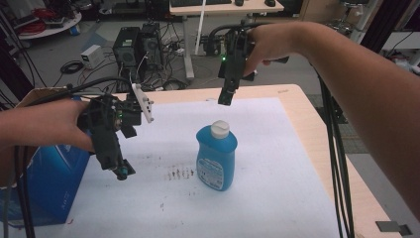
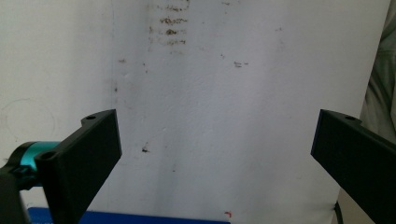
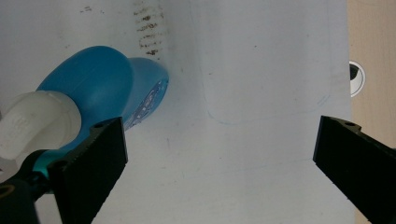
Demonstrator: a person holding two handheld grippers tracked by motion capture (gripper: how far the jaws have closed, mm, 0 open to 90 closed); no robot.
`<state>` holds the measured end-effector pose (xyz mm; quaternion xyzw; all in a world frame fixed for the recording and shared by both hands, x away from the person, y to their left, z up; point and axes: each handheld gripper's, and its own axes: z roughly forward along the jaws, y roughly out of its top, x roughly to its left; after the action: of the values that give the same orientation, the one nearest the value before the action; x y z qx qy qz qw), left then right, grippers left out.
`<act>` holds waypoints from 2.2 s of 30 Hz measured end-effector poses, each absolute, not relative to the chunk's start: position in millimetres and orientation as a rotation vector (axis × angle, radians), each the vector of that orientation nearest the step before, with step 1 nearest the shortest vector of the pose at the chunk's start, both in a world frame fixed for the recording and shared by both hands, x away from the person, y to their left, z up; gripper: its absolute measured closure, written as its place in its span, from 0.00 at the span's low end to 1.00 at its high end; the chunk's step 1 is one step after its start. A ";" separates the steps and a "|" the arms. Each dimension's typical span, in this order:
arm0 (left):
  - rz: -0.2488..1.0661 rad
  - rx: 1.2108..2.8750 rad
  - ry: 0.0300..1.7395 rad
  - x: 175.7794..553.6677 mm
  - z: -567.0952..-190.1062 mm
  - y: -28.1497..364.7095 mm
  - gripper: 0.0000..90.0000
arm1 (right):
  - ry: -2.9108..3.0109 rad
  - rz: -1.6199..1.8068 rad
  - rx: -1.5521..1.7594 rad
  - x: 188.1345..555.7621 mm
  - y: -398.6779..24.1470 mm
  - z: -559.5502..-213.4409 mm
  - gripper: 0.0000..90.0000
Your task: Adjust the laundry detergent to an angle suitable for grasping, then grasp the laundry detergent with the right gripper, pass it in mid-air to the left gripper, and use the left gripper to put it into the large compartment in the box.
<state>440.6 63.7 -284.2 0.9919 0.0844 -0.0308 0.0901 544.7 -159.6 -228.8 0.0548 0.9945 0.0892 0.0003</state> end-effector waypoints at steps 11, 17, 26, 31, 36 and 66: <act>-0.084 2.951 0.257 441.5 -285.3 65.6 0.02 | 3.113 0.279 0.188 545.3 -165.7 -227.9 0.03; -0.074 2.945 0.259 439.4 -283.0 64.9 0.02 | 3.118 0.269 0.187 541.3 -170.1 -229.9 0.02; -0.059 2.947 0.257 436.8 -280.9 64.4 0.02 | 3.113 0.269 0.200 537.5 -173.3 -226.0 0.02; -0.048 2.947 0.261 434.1 -279.2 66.1 0.02 | 3.106 0.279 0.195 534.9 -174.0 -224.6 0.02; -0.047 2.944 0.262 433.5 -278.0 66.1 0.02 | 3.102 0.273 0.203 531.8 -173.9 -224.4 0.02; -0.013 2.940 0.238 426.0 -276.1 63.5 0.02 | 3.004 0.352 0.625 494.7 -216.5 -227.9 0.03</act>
<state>426.0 63.5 -276.1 0.9921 0.0804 -0.0043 0.0957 494.7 -216.5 -227.9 0.2024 0.9723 0.1140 0.0267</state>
